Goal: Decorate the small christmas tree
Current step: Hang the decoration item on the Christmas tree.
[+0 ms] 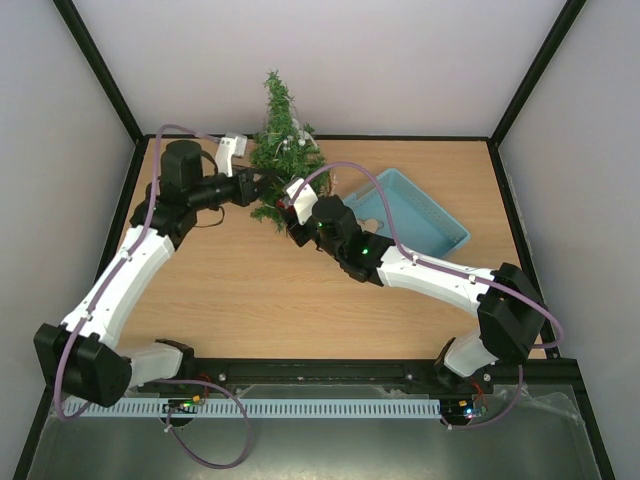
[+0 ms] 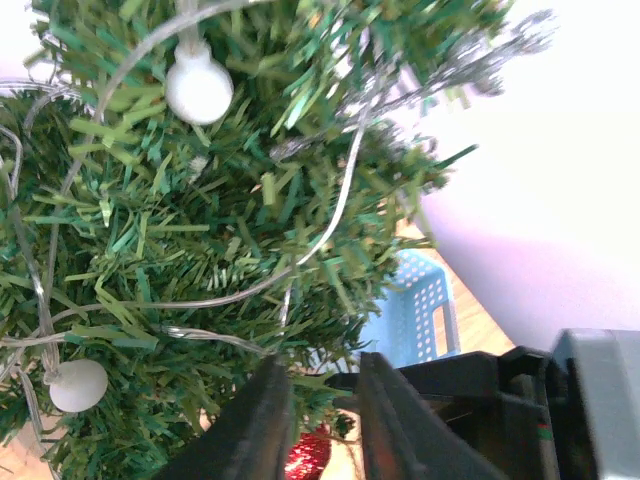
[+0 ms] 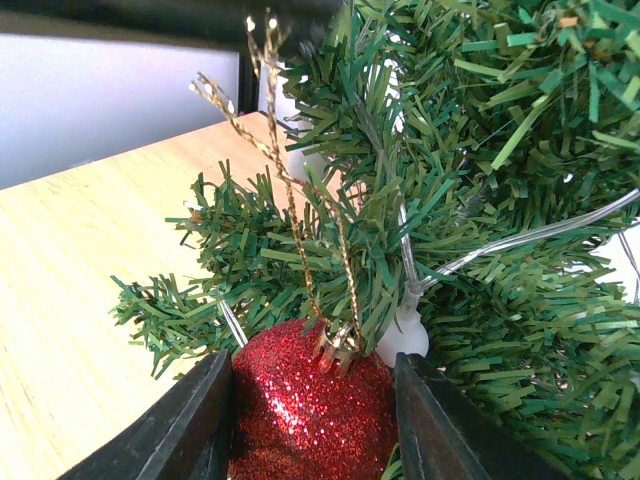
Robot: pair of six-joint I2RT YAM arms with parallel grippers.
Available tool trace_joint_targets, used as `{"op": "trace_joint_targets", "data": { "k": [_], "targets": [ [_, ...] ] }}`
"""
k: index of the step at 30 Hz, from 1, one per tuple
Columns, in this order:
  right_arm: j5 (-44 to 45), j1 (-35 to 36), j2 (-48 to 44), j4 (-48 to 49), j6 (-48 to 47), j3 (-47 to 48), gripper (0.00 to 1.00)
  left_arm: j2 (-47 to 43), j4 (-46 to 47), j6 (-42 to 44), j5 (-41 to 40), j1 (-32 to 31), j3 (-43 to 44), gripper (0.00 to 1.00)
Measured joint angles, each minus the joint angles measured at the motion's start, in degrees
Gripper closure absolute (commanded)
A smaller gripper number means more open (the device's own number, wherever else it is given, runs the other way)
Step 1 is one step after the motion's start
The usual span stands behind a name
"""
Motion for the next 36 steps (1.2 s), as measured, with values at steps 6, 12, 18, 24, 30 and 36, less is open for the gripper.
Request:
{"op": "trace_joint_targets", "data": {
  "k": [6,12,18,24,30,36],
  "targets": [
    [0.0,0.0,0.0,0.0,0.3,0.0,0.59,-4.8,0.7,-0.2,-0.5,0.0,-2.3,0.65],
    [0.0,0.0,0.0,0.0,0.6,0.0,0.59,-5.3,2.6,0.0,0.9,0.0,-5.6,0.57],
    [0.0,0.0,-0.1,0.0,0.6,0.0,0.59,-4.7,3.6,0.2,1.6,0.0,-6.2,0.58],
    [0.0,0.0,-0.1,0.0,0.7,0.0,0.59,-4.2,6.5,-0.3,2.7,0.0,-6.2,0.67],
    [-0.1,0.0,-0.1,0.0,0.7,0.0,0.59,-3.1,7.6,-0.3,3.0,0.0,-6.2,0.70],
    [-0.3,0.0,-0.1,0.0,0.7,0.0,0.59,-2.5,7.5,-0.2,3.0,0.0,-6.2,0.97]
  ]
}}
